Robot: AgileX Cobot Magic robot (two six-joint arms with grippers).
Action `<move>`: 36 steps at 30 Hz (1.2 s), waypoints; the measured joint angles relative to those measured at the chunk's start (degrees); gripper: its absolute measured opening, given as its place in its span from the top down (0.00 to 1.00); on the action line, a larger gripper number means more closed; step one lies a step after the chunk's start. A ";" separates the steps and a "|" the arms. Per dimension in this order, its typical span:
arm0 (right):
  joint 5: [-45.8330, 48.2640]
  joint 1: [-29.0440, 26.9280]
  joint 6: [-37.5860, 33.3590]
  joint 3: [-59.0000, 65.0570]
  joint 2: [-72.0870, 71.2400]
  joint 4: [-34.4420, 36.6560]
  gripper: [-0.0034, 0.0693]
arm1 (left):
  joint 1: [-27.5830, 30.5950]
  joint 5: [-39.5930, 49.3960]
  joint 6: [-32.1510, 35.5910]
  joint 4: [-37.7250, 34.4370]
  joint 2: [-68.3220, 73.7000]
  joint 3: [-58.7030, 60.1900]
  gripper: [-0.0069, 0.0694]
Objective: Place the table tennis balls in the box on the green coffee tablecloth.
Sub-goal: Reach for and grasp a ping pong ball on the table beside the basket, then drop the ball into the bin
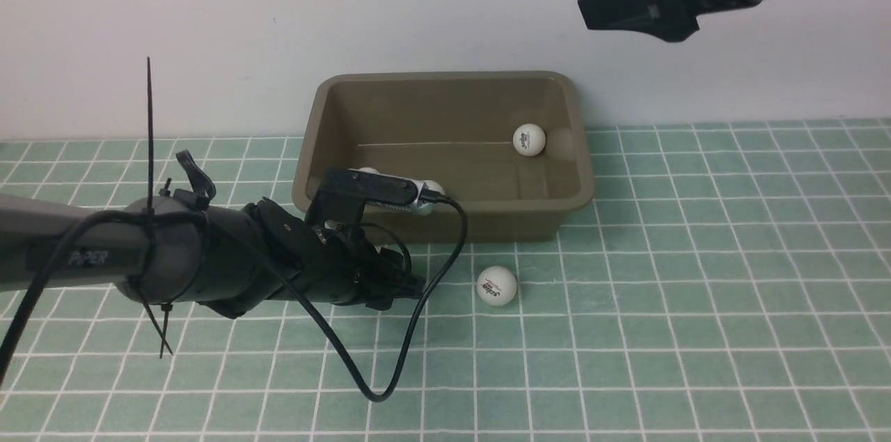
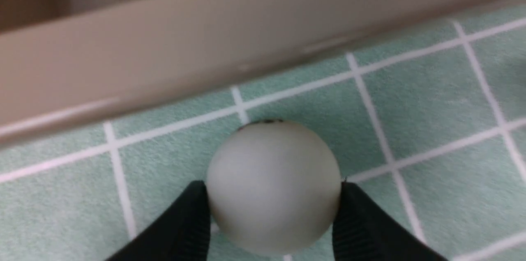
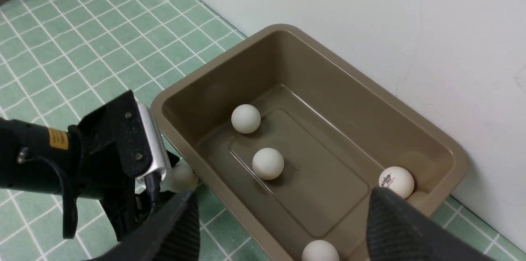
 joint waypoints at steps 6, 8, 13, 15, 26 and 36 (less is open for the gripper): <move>-0.01 0.00 -1.02 0.00 0.00 0.00 0.27 | 0.00 9.48 0.11 0.19 -5.06 0.00 0.46; -0.06 0.00 -1.07 0.00 0.00 0.00 0.27 | 0.00 13.47 0.11 0.24 -6.91 0.00 0.46; -0.06 0.00 -1.21 0.00 0.00 0.00 0.27 | 0.00 18.53 1.72 0.45 -13.86 0.00 0.46; -0.06 0.00 -1.22 0.00 0.00 0.00 0.27 | 0.00 17.65 2.55 0.45 -14.95 0.00 0.46; -1.23 0.00 -1.27 0.00 0.00 0.06 0.27 | 0.00 -12.97 13.60 -0.14 -12.00 -2.00 0.46; -1.68 0.00 -1.27 0.00 0.00 0.06 0.27 | 0.00 -8.66 12.49 4.50 -2.51 -11.74 0.34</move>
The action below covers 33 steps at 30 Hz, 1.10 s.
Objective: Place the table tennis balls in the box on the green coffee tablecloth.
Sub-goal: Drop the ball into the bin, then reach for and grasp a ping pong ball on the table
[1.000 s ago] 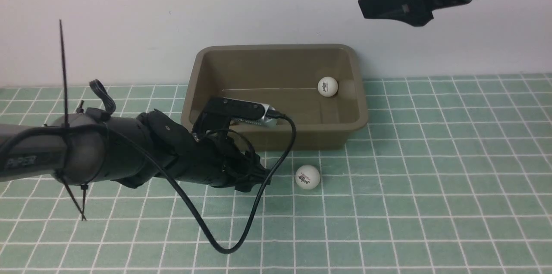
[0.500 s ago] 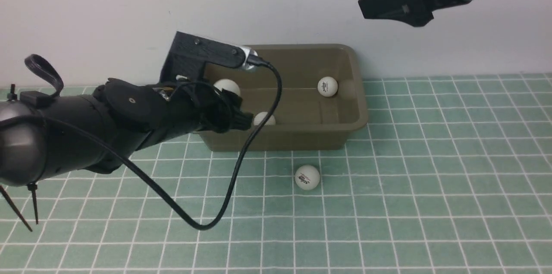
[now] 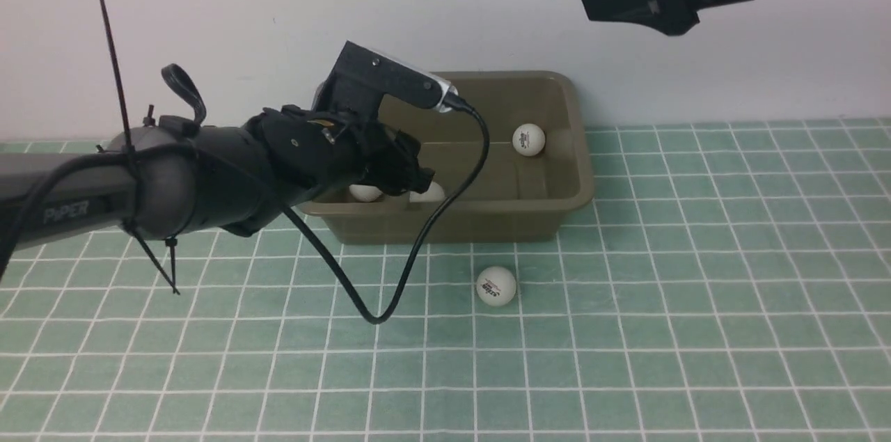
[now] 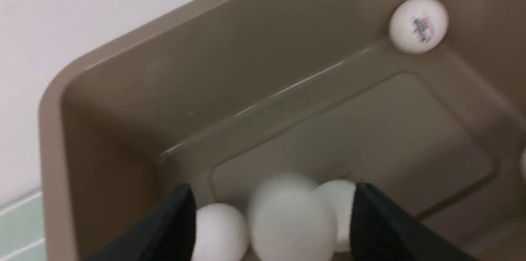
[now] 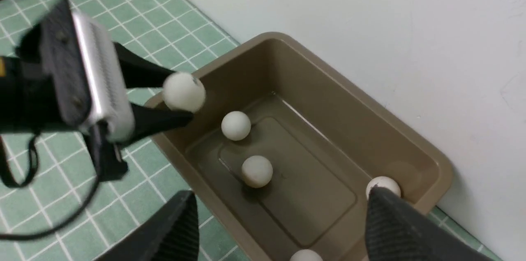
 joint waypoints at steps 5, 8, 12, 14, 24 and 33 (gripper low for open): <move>0.06 0.00 0.00 0.00 0.00 0.11 0.27 | 0.18 4.99 0.69 -4.98 -4.31 -0.26 0.29; 0.10 0.00 0.24 0.00 0.00 0.11 0.27 | 1.00 12.85 1.80 -7.36 -9.61 -0.26 0.30; 0.13 0.00 0.15 0.00 0.00 0.11 0.27 | 2.82 24.56 1.51 -7.54 -16.06 -0.26 0.34; 0.17 0.00 -0.06 0.00 0.00 0.11 0.27 | 4.42 31.43 0.32 -5.73 -19.36 -0.34 0.38; 2.33 0.41 -0.18 0.00 0.00 0.36 0.27 | 6.16 61.07 -30.81 26.48 -25.04 -0.46 0.51; 0.05 8.59 2.78 10.58 0.00 0.56 0.27 | 6.24 66.90 -47.32 47.21 -31.96 -0.46 0.56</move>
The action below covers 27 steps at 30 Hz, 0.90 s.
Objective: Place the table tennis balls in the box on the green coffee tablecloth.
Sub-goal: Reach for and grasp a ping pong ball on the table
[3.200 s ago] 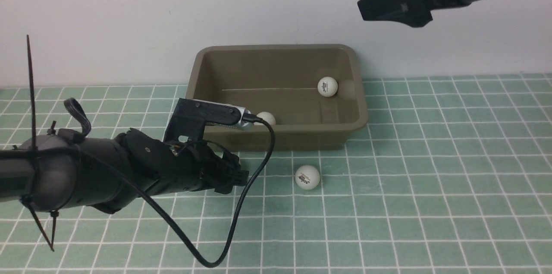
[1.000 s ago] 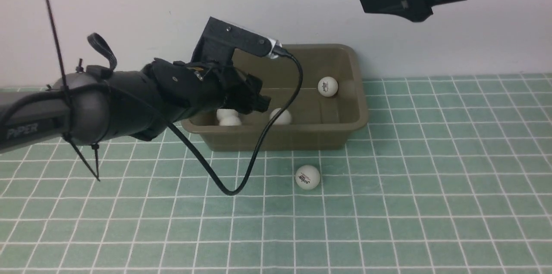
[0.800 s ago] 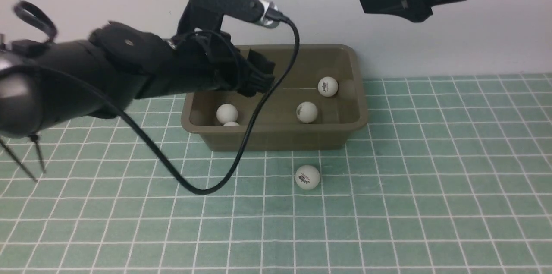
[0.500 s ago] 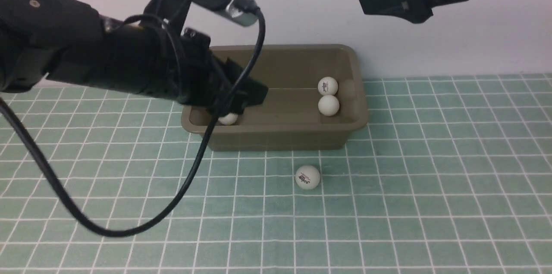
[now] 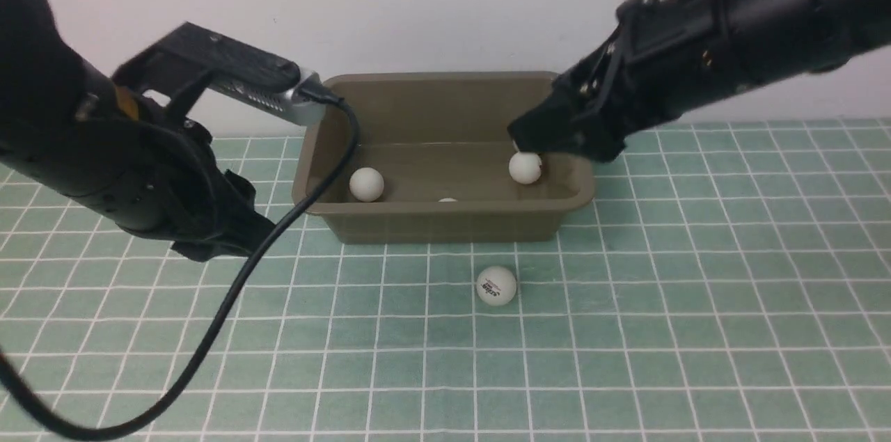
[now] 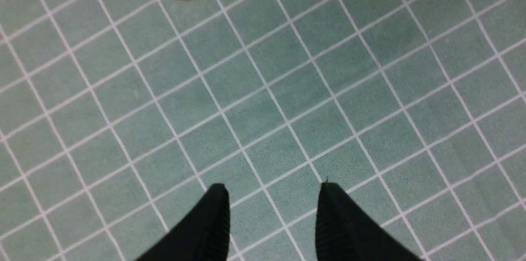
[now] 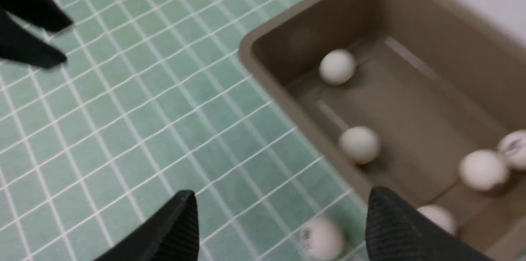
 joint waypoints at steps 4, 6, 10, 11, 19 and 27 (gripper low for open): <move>-9.23 2.65 1.94 9.61 0.00 1.77 0.27 | 0.00 -0.05 -0.36 1.55 -7.02 0.00 0.56; -13.00 3.23 2.76 13.95 0.00 3.77 0.27 | 0.00 -0.24 -0.73 1.66 -9.17 0.00 0.56; -18.61 3.37 3.29 19.33 0.75 7.85 0.27 | 0.00 -0.63 -2.15 1.33 -12.11 0.00 0.56; -20.08 3.37 3.29 20.00 1.74 8.76 0.27 | 0.00 -0.63 -2.29 0.90 -12.16 0.00 0.56; -27.69 3.37 2.86 20.27 12.17 20.10 0.27 | 0.00 -0.63 -2.11 -3.45 -12.16 0.00 0.56; -28.16 3.37 -8.75 18.06 20.22 32.20 0.27 | 0.00 -1.08 -2.04 -3.45 -12.16 0.00 0.56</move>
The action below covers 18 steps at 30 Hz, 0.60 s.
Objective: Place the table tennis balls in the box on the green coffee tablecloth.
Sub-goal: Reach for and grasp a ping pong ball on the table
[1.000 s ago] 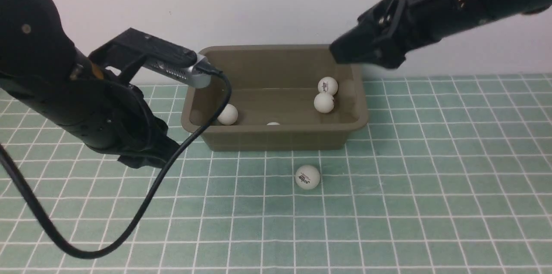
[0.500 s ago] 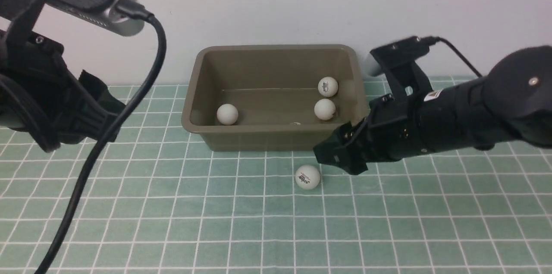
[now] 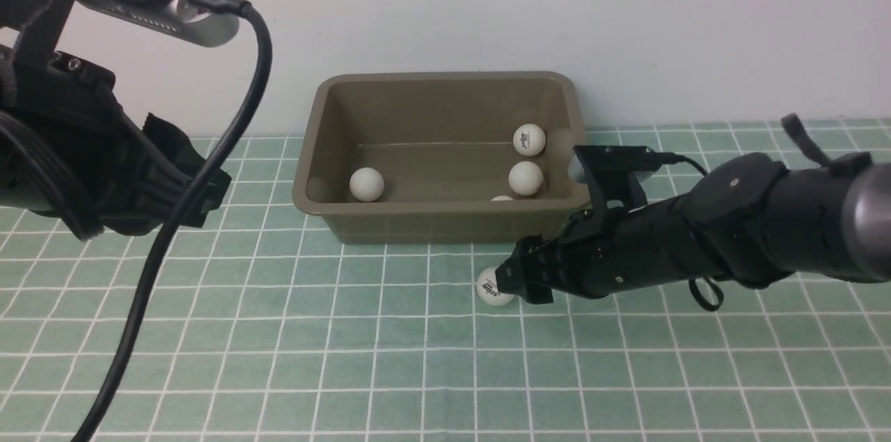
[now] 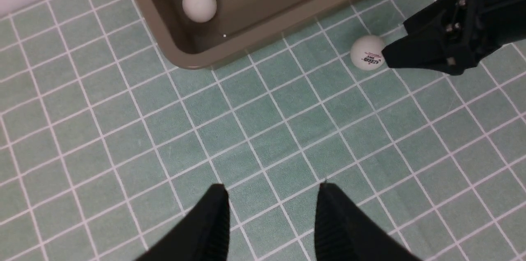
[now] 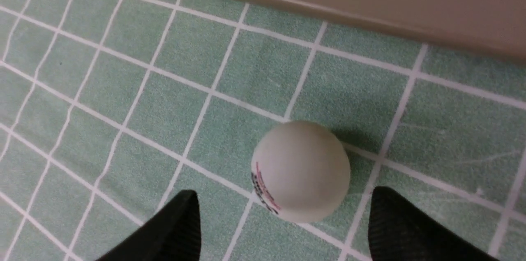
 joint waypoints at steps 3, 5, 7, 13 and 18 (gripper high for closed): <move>0.94 0.00 -2.99 -1.32 1.50 2.47 0.27 | 0.00 -0.20 0.07 0.05 0.00 0.00 0.56; 1.20 0.00 -4.71 -2.31 2.65 3.80 0.27 | 0.00 -0.20 0.13 0.05 0.00 0.00 0.56; 1.20 0.00 -5.50 -3.38 3.80 4.11 0.27 | 0.00 -0.20 0.15 0.05 0.00 0.00 0.56; 1.20 0.00 -7.12 -4.84 6.68 4.30 0.27 | 0.00 -0.20 0.58 0.05 0.00 0.00 0.56; 1.03 0.00 -7.45 -5.28 7.88 4.48 0.27 | 0.00 -0.20 0.58 0.05 0.00 0.00 0.56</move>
